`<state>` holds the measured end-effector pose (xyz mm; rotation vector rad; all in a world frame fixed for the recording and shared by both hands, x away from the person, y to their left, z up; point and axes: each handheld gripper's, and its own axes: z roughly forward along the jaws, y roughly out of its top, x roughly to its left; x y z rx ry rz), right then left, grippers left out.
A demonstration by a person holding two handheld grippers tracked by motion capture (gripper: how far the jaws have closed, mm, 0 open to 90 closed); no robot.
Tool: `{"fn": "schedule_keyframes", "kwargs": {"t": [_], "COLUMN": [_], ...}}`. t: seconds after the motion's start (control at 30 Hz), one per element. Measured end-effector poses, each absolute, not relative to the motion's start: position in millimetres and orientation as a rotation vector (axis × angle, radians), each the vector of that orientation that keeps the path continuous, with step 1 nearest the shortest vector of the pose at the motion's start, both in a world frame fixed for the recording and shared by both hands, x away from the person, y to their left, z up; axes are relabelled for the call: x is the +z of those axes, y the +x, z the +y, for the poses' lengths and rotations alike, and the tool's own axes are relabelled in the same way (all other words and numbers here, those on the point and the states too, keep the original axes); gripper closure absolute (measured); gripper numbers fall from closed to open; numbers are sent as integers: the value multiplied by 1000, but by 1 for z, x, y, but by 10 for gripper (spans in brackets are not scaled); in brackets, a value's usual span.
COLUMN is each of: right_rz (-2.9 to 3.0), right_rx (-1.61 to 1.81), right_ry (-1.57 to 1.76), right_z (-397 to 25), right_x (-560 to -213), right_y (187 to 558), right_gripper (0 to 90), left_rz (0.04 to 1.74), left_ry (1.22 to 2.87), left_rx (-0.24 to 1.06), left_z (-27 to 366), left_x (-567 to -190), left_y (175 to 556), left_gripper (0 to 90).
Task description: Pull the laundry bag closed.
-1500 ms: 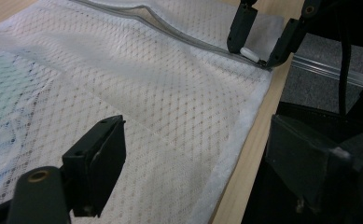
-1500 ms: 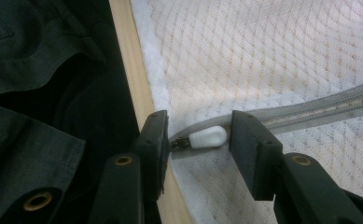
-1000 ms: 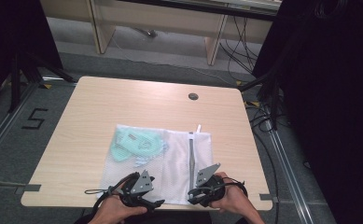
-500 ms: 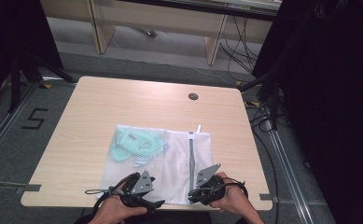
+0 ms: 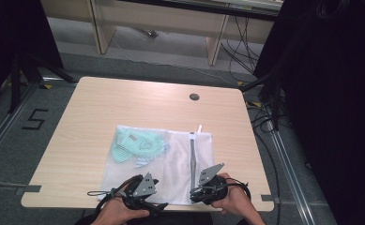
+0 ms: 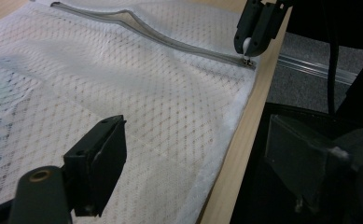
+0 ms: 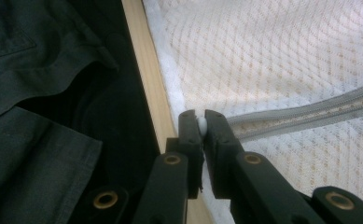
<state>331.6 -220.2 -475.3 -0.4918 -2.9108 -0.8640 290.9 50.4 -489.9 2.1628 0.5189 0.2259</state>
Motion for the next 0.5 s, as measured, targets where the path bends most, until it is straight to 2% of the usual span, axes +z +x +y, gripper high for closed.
{"fn": "schedule_keyframes", "kwargs": {"t": [0.2,0.27,0.5], "right_rz": [-2897,-2894,-2902], "right_rx": [-871,-873,-907], "right_ry": [-554,-555,-570], "right_z": [-221,-222,-223], "right_x": [-472,-471,-469], "right_y": [329,330,331], "right_gripper": [863,863,863], "left_rz": [510,477,440], "left_ry": [2156,2161,2184], "left_rx": [211,204,200], "left_z": [44,37,19], "left_x": [-492,-496,-505], "left_y": [292,291,295], "left_gripper": [240,324,346]}}
